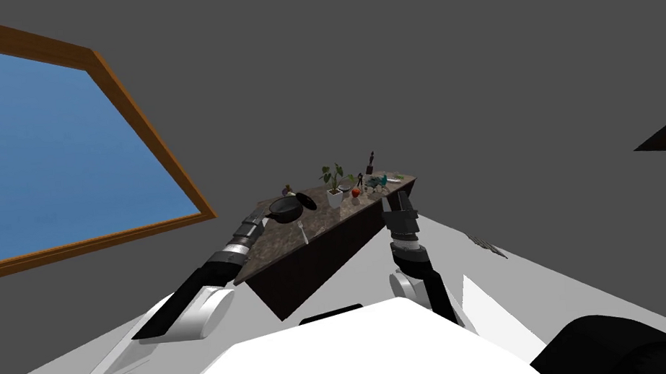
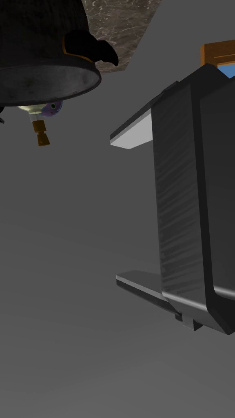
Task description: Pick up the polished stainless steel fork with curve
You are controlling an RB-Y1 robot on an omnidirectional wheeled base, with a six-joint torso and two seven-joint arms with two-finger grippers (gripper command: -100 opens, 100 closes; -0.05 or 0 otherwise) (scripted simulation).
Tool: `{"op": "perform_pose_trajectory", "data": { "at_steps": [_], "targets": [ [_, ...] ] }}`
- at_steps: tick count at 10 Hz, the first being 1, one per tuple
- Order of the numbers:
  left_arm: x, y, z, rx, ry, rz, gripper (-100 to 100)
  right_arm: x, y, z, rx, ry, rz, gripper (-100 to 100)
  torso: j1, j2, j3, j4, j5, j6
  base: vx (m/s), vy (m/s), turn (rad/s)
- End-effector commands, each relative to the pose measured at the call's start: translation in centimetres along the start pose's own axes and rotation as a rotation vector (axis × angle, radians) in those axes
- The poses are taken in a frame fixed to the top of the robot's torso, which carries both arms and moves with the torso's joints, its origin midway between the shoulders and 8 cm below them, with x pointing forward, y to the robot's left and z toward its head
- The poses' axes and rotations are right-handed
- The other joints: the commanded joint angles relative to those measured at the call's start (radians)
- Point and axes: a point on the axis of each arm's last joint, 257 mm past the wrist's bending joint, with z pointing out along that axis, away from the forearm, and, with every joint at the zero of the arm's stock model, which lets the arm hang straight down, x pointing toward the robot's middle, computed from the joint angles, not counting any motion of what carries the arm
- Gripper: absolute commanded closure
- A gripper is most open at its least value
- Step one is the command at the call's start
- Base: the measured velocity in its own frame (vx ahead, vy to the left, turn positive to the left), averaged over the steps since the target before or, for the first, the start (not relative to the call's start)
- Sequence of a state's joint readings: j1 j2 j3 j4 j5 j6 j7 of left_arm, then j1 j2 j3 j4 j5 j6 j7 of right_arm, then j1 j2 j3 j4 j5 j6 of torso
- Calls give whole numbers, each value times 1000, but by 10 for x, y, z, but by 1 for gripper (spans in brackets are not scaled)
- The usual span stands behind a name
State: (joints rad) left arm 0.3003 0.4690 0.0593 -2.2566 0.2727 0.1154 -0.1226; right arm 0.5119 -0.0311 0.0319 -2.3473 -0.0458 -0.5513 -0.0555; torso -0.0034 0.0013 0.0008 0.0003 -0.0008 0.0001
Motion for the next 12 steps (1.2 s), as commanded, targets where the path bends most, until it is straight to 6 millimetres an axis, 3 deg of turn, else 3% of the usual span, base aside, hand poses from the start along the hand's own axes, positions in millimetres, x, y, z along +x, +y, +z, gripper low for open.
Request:
{"op": "perform_pose_trajectory", "data": {
  "at_steps": [1, 6, 12],
  "targets": [
    [2, 12, 1, -44, 17, 12, -100, 0, 0, 0, 0, 0, 0, 0, 0, 0, 0, 0, 0, 0, -16, -42, -41],
    [7, 50, 7, -192, 111, 90, -100, 0, 0, 0, 0, 0, 0, 0, 1, -1, -1, 0, 0, -1, -3, -42, -76],
    [9, 102, -1, -386, 209, 178, -100, 0, 0, 0, 0, 0, 0, 0, 1, -2, -1, 0, 0, -1, 13, -41, -86]
  ]
}}
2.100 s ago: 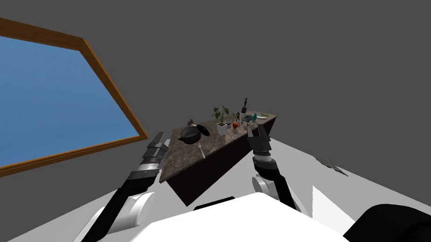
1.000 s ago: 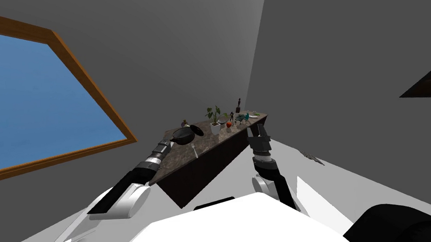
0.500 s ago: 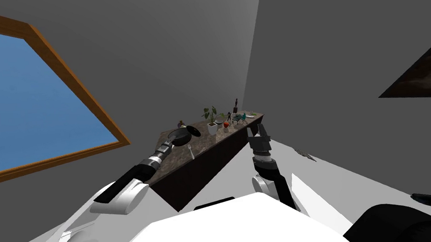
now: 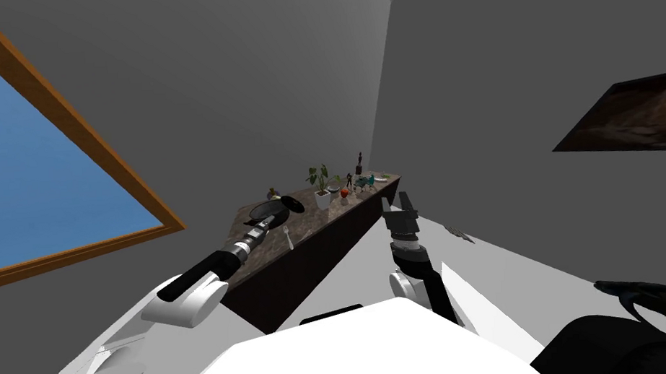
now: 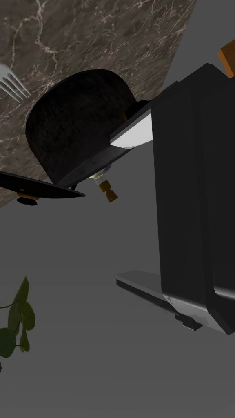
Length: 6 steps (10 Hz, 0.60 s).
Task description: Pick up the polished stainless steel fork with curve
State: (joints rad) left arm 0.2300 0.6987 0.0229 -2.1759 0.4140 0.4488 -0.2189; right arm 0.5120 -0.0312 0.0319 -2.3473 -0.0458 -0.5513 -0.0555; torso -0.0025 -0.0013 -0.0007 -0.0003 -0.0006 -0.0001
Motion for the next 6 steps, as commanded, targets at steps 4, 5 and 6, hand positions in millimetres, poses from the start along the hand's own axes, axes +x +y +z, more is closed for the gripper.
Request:
{"op": "perform_pose_trajectory", "data": {
  "at_steps": [4, 5, 6],
  "targets": [
    [2, 43, 1, -161, 78, 74, -100, 0, 0, 0, 0, 0, 0, 0, 1, 0, 0, 0, 0, 0, 30, -37, -83],
    [3, 49, 0, -184, 84, 75, -100, 0, 0, 0, 0, 0, 0, 0, 1, -1, -1, 0, 0, 0, 33, -24, -58],
    [4, 61, -1, -226, 109, 102, -100, 0, 0, 0, 0, 0, 0, 0, 1, -1, -1, 0, 0, -1, 48, -34, -114]
  ]
}}
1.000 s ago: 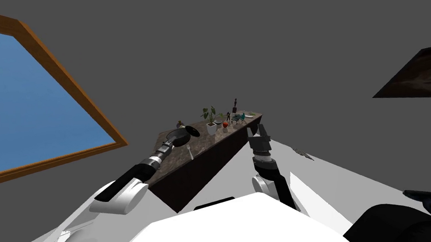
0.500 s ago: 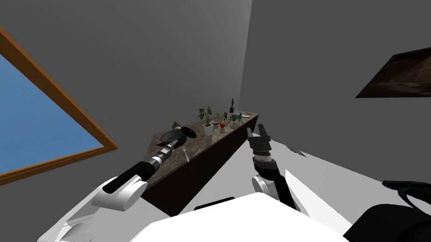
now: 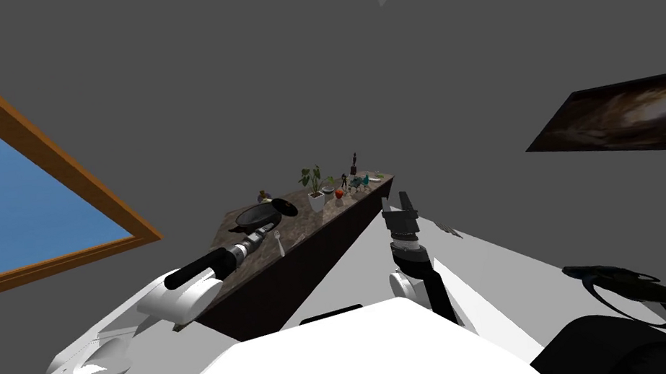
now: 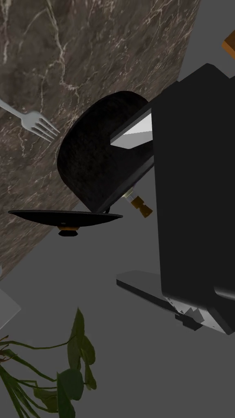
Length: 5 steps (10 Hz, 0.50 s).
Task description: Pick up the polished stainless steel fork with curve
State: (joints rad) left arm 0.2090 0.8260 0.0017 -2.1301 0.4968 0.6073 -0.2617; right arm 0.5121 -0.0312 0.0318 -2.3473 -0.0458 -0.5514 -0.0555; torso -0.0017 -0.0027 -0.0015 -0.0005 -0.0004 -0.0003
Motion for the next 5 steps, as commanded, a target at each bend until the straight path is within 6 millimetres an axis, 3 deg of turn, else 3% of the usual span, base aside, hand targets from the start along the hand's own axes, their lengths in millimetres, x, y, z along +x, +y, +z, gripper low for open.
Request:
{"op": "perform_pose_trajectory", "data": {
  "at_steps": [1, 5],
  "targets": [
    [3, 13, 1, -52, 20, 15, -100, 0, 0, 0, 0, 0, 0, 0, 0, 0, 0, 0, 0, 0, 39, -29, -60],
    [8, 52, -1, -189, 81, 68, -100, 0, 0, 0, 0, 0, 0, 0, 1, 0, 0, 0, 0, 0, 46, -26, -87]
  ]
}}
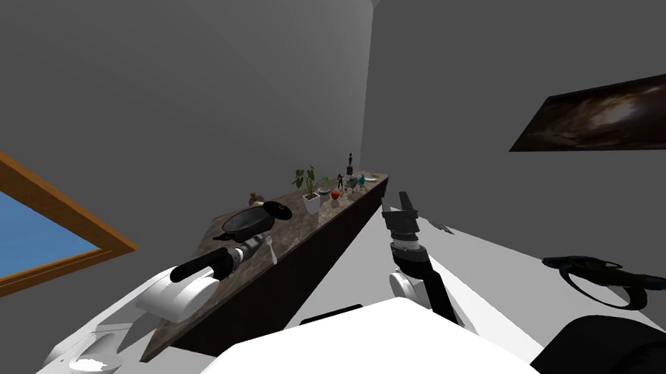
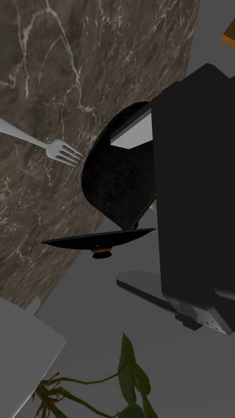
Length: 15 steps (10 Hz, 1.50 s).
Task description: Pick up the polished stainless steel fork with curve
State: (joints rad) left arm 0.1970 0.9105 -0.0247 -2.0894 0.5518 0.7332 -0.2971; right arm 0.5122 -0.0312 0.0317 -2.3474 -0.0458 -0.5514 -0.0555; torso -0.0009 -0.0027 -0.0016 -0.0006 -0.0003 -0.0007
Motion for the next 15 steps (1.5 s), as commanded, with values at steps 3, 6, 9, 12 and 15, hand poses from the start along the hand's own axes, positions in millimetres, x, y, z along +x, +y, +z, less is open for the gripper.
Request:
{"op": "perform_pose_trajectory", "data": {
  "at_steps": [3, 6, 9, 12, 15],
  "targets": [
    [7, 39, 0, -137, 60, 51, -100, 0, 0, 0, 0, 0, 0, 0, 0, 0, 0, 0, 0, 0, 54, -22, -90],
    [10, 63, -3, -215, 91, 72, -100, 0, 0, 0, 0, 0, 0, 0, 0, -1, 0, 0, 0, 0, 57, -13, -76],
    [14, 100, -11, -335, 143, 109, -100, 0, 0, 0, 0, 0, 0, 0, 1, -3, -1, -1, 0, 0, 75, -8, -105],
    [18, 148, -28, -489, 210, 151, -100, 0, 0, 0, 0, 0, 0, 0, 1, -3, -2, -1, 0, 0, 96, -6, -129],
    [21, 186, -47, -611, 263, 179, -100, 0, 0, 0, 0, 0, 0, 0, 1, -4, -3, -1, 0, 0, 106, -2, -98]
  ]
}}
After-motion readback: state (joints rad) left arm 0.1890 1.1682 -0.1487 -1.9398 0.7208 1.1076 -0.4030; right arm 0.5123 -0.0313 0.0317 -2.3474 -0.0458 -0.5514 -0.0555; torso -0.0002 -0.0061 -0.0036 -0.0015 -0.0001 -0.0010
